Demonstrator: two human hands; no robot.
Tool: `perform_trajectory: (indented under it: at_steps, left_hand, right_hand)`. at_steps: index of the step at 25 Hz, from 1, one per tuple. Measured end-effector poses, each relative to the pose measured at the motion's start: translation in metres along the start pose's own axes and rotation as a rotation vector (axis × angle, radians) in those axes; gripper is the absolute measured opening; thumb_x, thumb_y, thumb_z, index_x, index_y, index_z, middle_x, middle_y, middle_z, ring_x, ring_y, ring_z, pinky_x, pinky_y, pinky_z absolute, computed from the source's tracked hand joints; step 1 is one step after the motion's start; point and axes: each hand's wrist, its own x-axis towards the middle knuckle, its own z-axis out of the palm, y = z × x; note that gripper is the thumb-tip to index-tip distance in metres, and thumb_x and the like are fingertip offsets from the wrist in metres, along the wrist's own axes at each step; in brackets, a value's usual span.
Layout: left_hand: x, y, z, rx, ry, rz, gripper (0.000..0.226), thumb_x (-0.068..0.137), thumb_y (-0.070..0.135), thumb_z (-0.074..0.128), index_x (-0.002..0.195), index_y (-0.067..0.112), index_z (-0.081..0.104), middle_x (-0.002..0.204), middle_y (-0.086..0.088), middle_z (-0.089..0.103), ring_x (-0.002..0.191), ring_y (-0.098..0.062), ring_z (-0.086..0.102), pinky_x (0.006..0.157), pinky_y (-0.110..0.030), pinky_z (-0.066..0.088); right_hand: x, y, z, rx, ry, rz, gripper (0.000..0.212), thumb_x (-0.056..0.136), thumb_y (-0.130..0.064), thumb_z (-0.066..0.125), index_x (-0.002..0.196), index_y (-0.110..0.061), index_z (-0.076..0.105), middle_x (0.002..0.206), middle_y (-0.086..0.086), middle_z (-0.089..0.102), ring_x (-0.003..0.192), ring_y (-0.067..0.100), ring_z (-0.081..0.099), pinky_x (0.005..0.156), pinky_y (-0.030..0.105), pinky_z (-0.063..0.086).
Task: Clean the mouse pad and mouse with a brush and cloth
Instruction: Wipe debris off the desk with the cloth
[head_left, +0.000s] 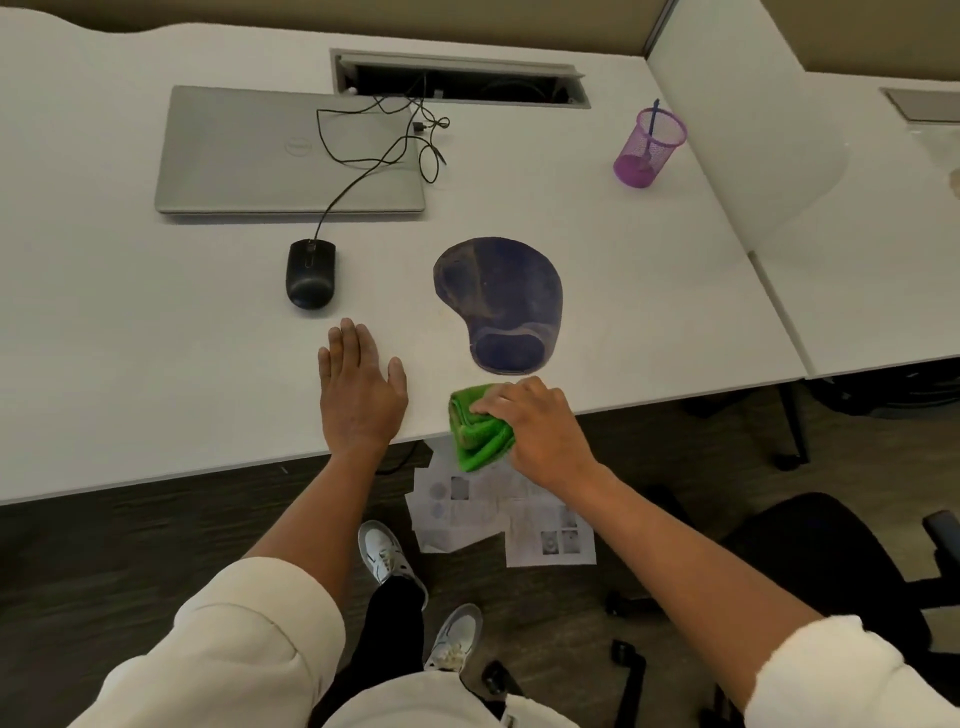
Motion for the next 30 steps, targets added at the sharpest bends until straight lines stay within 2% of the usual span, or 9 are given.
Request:
perform_trajectory:
  at_steps: [3, 7, 11, 14, 20, 23, 26, 28, 30]
  left_hand:
    - [-0.001, -0.001, 0.002, 0.009, 0.002, -0.006, 0.070, 0.107, 0.045, 0.029, 0.163, 0.009, 0.006, 0.172, -0.010, 0.001, 0.159, -0.025, -0.002, 0.128, -0.040, -0.001]
    - [0.002, -0.001, 0.002, 0.010, 0.003, -0.007, 0.070, 0.108, 0.045, 0.030, 0.163, 0.009, 0.006, 0.172, -0.010, 0.002, 0.159, -0.025, -0.001, 0.128, -0.040, 0.000]
    - [0.001, -0.001, 0.002, 0.008, -0.005, 0.000, 0.070, 0.108, 0.044, 0.030, 0.163, 0.008, 0.007, 0.172, -0.011, 0.003, 0.159, -0.026, 0.000, 0.128, -0.041, 0.000]
    - [0.001, 0.000, 0.003, 0.012, 0.000, 0.001, 0.069, 0.107, 0.042, 0.030, 0.163, 0.006, 0.008, 0.171, -0.013, 0.003, 0.159, -0.027, 0.001, 0.128, -0.041, 0.000]
    - [0.000, -0.001, -0.001, -0.027, -0.004, 0.028, 0.071, 0.107, 0.042, 0.035, 0.162, 0.005, 0.010, 0.171, -0.013, 0.005, 0.159, -0.027, 0.001, 0.129, -0.041, -0.001]
    - [0.000, -0.005, -0.006, -0.082, -0.022, 0.064, 0.072, 0.105, 0.042, 0.042, 0.162, 0.005, 0.015, 0.171, -0.014, 0.010, 0.158, -0.028, 0.003, 0.128, -0.040, -0.002]
    - [-0.002, -0.009, -0.011, -0.184, -0.052, 0.124, 0.066, 0.106, 0.035, 0.047, 0.161, 0.006, 0.023, 0.170, -0.012, 0.016, 0.158, -0.027, 0.006, 0.128, -0.040, 0.001]
    - [-0.010, -0.006, -0.016, -0.278, -0.091, 0.135, 0.062, 0.106, 0.032, 0.051, 0.160, 0.011, 0.028, 0.169, -0.008, 0.022, 0.158, -0.025, 0.012, 0.128, -0.042, 0.009]
    - [-0.022, 0.004, -0.020, -0.344, -0.099, 0.164, 0.058, 0.105, 0.030, 0.054, 0.158, 0.015, 0.036, 0.166, -0.005, 0.032, 0.155, -0.024, 0.024, 0.126, -0.042, 0.020]
  right_hand:
    - [-0.045, 0.038, -0.009, -0.064, -0.028, 0.099, 0.039, 0.085, -0.018, 0.067, 0.121, -0.034, 0.064, 0.125, -0.009, 0.063, 0.105, 0.020, 0.052, 0.083, 0.040, 0.045]
    - [-0.058, 0.085, -0.039, -0.032, 0.061, 0.330, 0.036, 0.085, -0.013, 0.064, 0.117, -0.030, 0.067, 0.122, -0.005, 0.066, 0.102, 0.023, 0.056, 0.081, 0.039, 0.049]
    - [-0.046, 0.088, -0.041, 0.044, 0.234, 0.426, 0.050, 0.080, 0.000, 0.063, 0.123, -0.027, 0.063, 0.124, -0.003, 0.063, 0.106, 0.025, 0.054, 0.083, 0.045, 0.050]
    - [-0.050, 0.086, -0.034, 0.052, 0.360, 0.467, 0.064, 0.071, 0.008, 0.060, 0.126, -0.026, 0.060, 0.125, -0.002, 0.061, 0.105, 0.025, 0.053, 0.081, 0.044, 0.050]
    - [-0.095, 0.070, 0.007, -0.086, 0.058, 0.408, 0.056, 0.080, -0.006, 0.063, 0.130, -0.030, 0.056, 0.128, -0.005, 0.055, 0.106, 0.020, 0.050, 0.082, 0.041, 0.048]
    - [-0.128, 0.064, 0.026, 0.097, 0.002, 0.498, 0.053, 0.084, -0.006, 0.063, 0.129, -0.032, 0.056, 0.125, -0.009, 0.055, 0.105, 0.015, 0.051, 0.085, 0.039, 0.051]
    - [-0.142, 0.059, 0.033, 0.444, 0.122, 0.608, 0.048, 0.084, -0.004, 0.070, 0.125, -0.028, 0.060, 0.113, -0.007, 0.060, 0.105, 0.012, 0.059, 0.086, 0.029, 0.054]
    - [-0.143, 0.053, 0.030, 0.724, 0.190, 0.670, 0.044, 0.084, -0.009, 0.075, 0.119, -0.031, 0.061, 0.108, -0.008, 0.064, 0.103, 0.008, 0.063, 0.081, 0.020, 0.054]
    - [-0.136, 0.043, 0.023, 0.961, 0.242, 0.704, 0.038, 0.083, -0.016, 0.077, 0.108, -0.039, 0.059, 0.103, -0.008, 0.067, 0.098, 0.008, 0.066, 0.072, 0.018, 0.055]
